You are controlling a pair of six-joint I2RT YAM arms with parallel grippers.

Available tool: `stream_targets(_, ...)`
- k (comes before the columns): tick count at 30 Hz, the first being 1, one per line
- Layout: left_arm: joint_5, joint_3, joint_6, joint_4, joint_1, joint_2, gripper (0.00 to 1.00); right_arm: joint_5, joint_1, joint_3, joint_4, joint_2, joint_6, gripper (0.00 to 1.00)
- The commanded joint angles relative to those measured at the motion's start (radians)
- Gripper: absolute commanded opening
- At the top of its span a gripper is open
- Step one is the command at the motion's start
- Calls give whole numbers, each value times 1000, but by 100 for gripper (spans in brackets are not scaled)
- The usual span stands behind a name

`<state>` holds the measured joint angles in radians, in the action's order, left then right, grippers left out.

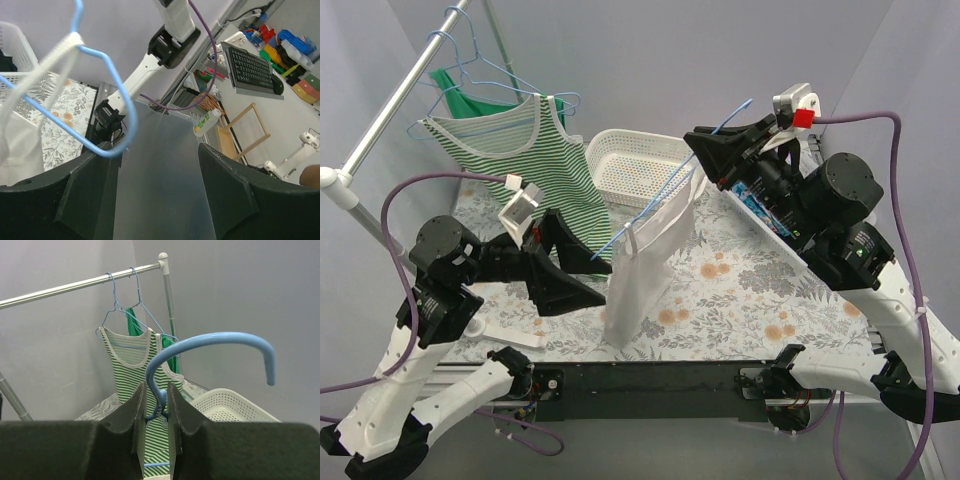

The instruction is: Place the tank top on the hanger

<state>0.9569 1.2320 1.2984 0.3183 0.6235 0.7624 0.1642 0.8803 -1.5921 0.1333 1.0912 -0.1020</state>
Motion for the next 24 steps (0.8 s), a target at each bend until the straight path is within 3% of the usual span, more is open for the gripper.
stream_targets(1, 94, -15, -8, 42, 2, -70, 70, 92, -1, -14, -14, -14, 44, 1)
stream_targets(10, 37, 23, -85, 185, 2, -94, 75, 60, -1, 18, 11, -27, 128, 1)
stream_targets(17, 60, 96, -94, 174, 2, -46, 75, -38, -1, 53, 46, -42, 170, 1)
stream_targets(24, -112, 156, -106, 185, 2, 32, 72, -256, -1, 66, 55, -50, 177, 1)
